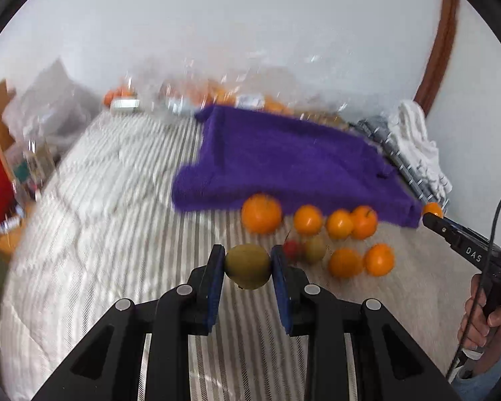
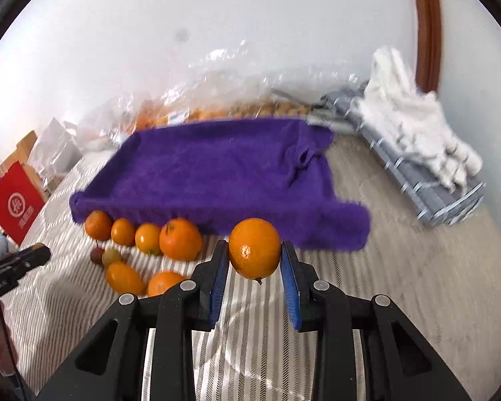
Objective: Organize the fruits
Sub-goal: 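Carry the small orange with the right tool while the left tool carries the yellow-green fruit over the purple towel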
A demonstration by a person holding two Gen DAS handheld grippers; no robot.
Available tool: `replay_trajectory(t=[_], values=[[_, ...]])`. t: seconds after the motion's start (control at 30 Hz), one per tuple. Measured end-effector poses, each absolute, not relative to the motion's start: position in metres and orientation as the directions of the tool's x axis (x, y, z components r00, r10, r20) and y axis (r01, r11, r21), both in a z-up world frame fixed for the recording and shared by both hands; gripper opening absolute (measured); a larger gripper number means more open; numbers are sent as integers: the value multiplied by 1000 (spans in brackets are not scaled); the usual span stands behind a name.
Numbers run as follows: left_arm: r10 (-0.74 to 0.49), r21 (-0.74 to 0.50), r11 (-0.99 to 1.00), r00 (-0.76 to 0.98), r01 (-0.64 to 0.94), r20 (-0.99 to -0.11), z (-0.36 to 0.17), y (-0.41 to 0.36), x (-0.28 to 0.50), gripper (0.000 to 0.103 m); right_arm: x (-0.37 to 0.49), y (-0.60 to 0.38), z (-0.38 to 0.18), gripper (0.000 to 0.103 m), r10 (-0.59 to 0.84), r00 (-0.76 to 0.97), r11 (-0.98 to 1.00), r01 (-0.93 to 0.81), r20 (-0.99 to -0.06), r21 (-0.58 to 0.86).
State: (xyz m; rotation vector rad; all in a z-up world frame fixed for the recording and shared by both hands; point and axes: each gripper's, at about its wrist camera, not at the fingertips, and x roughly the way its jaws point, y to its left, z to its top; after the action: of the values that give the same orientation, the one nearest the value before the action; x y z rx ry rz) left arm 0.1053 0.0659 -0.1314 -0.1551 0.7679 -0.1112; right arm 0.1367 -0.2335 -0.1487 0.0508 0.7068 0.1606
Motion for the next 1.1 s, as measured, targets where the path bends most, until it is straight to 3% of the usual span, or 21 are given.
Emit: replay_trajectory(t=[0.23,0.43,0.83,1.1], values=[[-113,-122,991,796,50,-594,-58,61,130,27,149,-232,-103,31,166,790,986,-120,-591,116],[-91,-90,995,829,50,-552,-37,51,168,27,175,-223,-79,31,164,817,986,-131,-553,100],[-77,-147,989,822,-9,-564,-79,63,252,27,253,-211,-97,31,181,814,983,-126,-552,136],[-19,-74,997,780,-35,-625,-133,69,272,27,276,-205,-134,31,171,788,985,-133,-591,108]])
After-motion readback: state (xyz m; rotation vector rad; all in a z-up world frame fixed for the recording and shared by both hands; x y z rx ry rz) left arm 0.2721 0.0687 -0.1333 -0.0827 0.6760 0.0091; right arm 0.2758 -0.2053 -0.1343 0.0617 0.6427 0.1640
